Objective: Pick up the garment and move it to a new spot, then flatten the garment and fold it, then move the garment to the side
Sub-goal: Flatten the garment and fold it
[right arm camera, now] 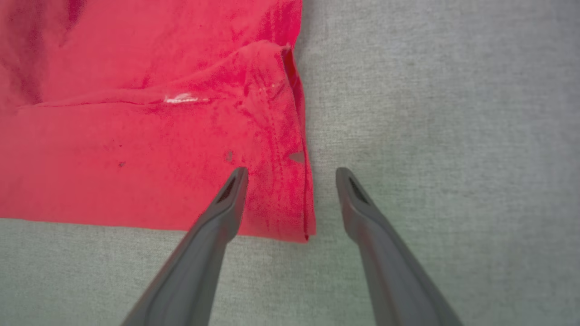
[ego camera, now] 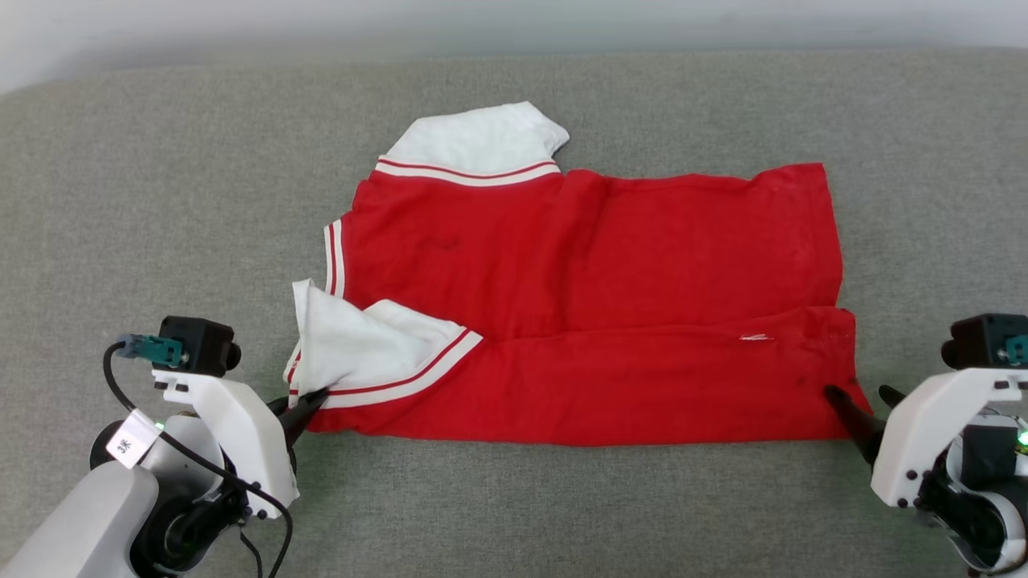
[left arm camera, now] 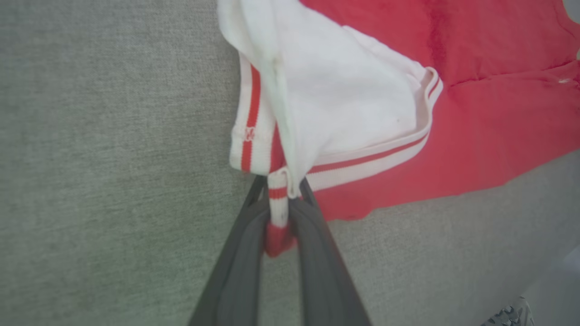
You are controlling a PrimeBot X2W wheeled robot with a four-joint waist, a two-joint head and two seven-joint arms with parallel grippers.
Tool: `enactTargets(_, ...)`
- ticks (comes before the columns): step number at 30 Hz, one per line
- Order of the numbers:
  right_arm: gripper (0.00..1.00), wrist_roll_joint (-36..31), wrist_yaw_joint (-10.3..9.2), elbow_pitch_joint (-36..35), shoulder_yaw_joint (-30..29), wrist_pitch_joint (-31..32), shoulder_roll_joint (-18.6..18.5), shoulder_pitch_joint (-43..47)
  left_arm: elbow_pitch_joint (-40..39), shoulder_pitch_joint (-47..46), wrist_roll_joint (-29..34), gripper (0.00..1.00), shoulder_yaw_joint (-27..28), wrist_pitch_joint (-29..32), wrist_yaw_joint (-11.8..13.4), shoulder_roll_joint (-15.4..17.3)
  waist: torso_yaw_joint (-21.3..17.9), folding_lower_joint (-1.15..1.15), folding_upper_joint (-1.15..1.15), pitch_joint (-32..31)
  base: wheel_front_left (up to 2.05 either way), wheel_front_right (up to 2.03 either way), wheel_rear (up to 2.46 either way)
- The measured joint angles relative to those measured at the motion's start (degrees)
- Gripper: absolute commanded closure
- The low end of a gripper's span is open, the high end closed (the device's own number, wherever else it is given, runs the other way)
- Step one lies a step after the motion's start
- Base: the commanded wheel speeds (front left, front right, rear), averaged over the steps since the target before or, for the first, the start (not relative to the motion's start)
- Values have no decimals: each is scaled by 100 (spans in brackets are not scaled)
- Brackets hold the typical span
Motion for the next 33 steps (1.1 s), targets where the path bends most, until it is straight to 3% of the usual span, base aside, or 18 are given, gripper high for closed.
enactTargets(9,0,111,-2,936,181,285,83,-406,-102,20,-41,100,55,-67,59,-8,75,0,0,286,0,0,0)
enactTargets(10,53,120,-2,993,194,325,79,-440,-102,23,-42,100,54,-85,59,-12,79,-1,0,296,0,0,0)
enactTargets(11,82,137,-2,1049,220,356,68,-474,-100,26,-44,100,59,-105,59,-13,83,-1,0,303,0,0,0)
enactTargets(12,100,142,-3,1088,242,364,56,-496,-92,35,-44,100,63,-112,60,-15,82,-1,0,302,0,0,0)
enactTargets(24,100,125,-1,1039,483,242,-32,-624,-90,188,19,100,57,-365,58,-14,34,0,0,-27,0,0,0)
enactTargets(33,100,268,0,817,740,143,-114,-328,-209,665,1,100,158,-601,210,44,-16,-1,0,-501,0,0,0)
